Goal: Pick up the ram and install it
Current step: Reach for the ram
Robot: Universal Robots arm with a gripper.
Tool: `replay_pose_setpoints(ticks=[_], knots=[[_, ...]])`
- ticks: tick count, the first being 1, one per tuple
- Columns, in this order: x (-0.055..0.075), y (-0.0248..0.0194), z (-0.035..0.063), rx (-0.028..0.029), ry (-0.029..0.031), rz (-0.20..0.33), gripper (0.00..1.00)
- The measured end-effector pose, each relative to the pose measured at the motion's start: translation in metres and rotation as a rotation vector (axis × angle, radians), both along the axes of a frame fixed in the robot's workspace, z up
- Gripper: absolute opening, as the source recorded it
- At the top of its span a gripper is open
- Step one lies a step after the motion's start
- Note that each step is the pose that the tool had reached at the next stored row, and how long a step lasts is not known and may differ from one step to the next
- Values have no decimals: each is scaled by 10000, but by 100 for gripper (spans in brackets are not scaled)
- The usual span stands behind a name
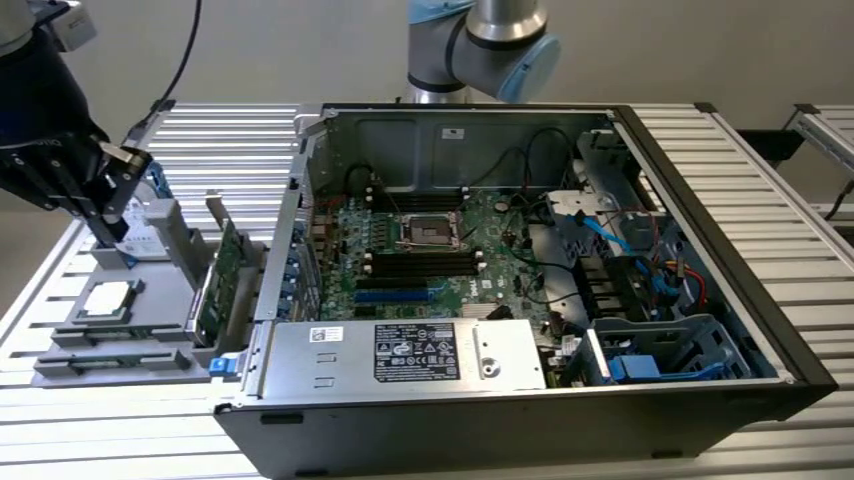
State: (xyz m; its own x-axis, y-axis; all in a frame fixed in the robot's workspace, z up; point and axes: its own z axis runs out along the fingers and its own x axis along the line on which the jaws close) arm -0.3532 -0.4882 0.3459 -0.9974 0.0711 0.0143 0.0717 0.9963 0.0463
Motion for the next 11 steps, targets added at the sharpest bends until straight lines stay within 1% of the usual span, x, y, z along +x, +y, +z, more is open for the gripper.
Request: replay_pose_setpoints(ticks=[3,8,9,11], knots=[[-63,-38,-34,1,59,0,11],[-128,-100,-77,1,154,1,11],[-138,-109,-89,0,168,4,11],[-160,-118,-116,0,172,33,11]])
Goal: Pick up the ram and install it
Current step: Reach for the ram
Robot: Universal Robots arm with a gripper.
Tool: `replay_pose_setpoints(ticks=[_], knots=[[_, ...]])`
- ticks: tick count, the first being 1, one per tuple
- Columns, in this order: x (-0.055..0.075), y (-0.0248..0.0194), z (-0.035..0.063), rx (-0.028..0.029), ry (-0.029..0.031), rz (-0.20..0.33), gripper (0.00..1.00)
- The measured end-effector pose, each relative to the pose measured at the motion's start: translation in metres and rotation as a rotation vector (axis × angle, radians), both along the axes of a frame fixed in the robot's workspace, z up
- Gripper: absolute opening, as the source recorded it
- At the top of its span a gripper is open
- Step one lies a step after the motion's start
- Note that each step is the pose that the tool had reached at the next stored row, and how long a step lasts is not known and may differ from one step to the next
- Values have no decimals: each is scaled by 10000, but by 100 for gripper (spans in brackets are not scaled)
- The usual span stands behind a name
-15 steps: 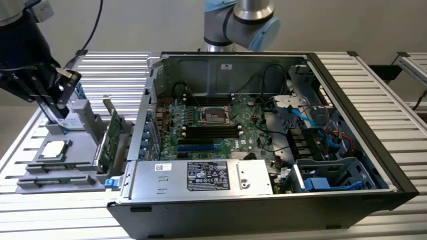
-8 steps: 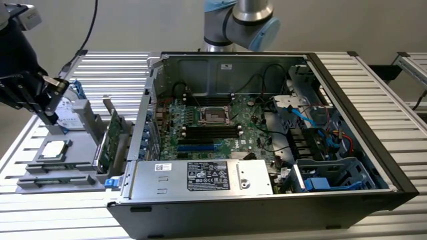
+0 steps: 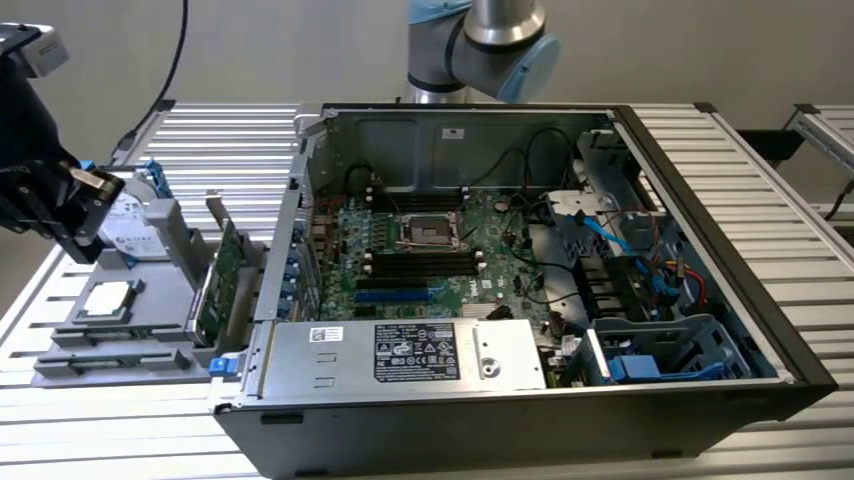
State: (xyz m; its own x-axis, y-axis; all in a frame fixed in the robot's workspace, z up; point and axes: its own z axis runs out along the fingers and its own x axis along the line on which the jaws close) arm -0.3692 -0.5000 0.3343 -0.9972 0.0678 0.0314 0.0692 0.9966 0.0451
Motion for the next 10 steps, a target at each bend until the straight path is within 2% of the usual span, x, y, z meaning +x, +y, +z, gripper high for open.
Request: replay_pose_setpoints(ticks=[10], knots=[[-87,-15,-90,0,1,382,11]])
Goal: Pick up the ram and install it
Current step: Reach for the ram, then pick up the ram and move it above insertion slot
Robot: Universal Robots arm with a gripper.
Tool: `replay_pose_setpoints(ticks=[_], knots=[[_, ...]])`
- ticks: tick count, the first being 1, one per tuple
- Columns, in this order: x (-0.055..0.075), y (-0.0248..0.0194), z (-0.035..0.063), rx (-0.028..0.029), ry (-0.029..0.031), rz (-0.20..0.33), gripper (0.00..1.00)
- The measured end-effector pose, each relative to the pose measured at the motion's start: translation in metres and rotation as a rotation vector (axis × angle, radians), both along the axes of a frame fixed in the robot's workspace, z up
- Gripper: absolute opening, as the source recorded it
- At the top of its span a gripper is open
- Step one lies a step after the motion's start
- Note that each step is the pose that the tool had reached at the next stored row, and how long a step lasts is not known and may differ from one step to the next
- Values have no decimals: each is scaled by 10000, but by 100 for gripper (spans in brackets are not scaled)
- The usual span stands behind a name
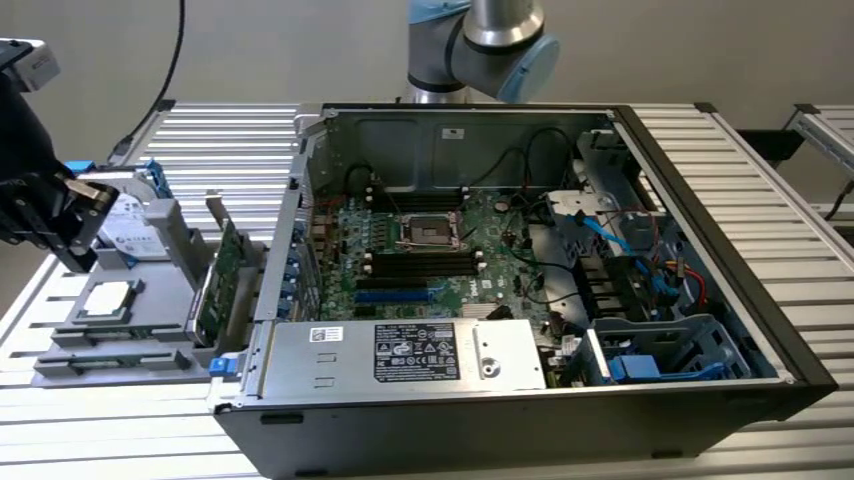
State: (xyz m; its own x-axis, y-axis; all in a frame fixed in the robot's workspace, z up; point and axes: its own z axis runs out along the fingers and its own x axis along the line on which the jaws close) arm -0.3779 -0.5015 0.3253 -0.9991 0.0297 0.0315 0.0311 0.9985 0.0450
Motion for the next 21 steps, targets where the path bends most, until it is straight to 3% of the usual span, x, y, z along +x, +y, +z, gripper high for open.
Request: replay_pose_setpoints(ticks=[17,21], knots=[[-1,-1,-1,1,-4,12,11],[-15,-3,-16,31,-5,458,11]])
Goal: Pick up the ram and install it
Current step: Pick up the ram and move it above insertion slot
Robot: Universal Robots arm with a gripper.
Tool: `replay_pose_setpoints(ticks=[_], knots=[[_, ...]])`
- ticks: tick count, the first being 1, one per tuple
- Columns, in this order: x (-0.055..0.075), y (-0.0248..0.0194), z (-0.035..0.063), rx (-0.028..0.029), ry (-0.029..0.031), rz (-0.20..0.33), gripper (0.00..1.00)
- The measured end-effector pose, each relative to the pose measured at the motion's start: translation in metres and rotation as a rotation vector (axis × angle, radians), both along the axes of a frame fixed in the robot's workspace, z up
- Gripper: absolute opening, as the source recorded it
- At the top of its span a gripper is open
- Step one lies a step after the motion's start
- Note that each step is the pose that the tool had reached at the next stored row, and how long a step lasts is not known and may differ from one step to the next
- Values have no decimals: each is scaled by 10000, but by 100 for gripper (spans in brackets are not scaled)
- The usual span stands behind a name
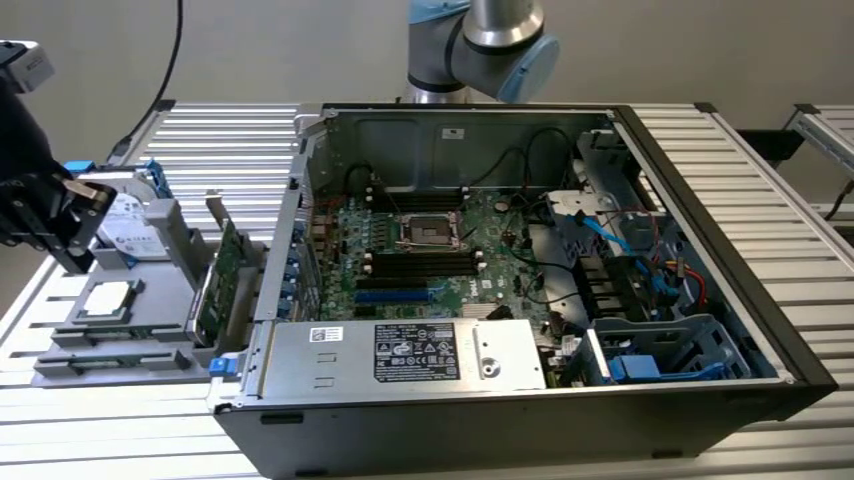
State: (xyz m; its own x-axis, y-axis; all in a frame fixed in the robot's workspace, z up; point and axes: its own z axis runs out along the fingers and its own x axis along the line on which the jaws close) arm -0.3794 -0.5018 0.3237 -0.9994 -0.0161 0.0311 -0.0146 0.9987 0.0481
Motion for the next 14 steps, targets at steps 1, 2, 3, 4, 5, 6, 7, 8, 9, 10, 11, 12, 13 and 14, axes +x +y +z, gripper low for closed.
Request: replay_pose_setpoints(ticks=[1,2,3,4,5,6,7,8,9,10,11,12,13,14], knots=[[-3,0,-5,1,0,163,11],[-6,0,-10,1,1,331,11],[-7,0,-14,0,2,510,11],[-7,0,-20,1,1,691,11],[-7,0,-27,1,1,869,11],[-8,0,-34,1,1,1067,11],[-8,0,-40,1,1,1246,11],[-8,0,-48,4,-1,1425,11],[-8,0,-56,5,0,1606,11],[-8,0,-63,8,1,1785,11],[-8,0,-71,11,0,1965,11],[-8,0,-78,14,0,2149,11],[-8,0,-85,14,0,2331,11],[-8,0,-92,15,1,2510,11]])
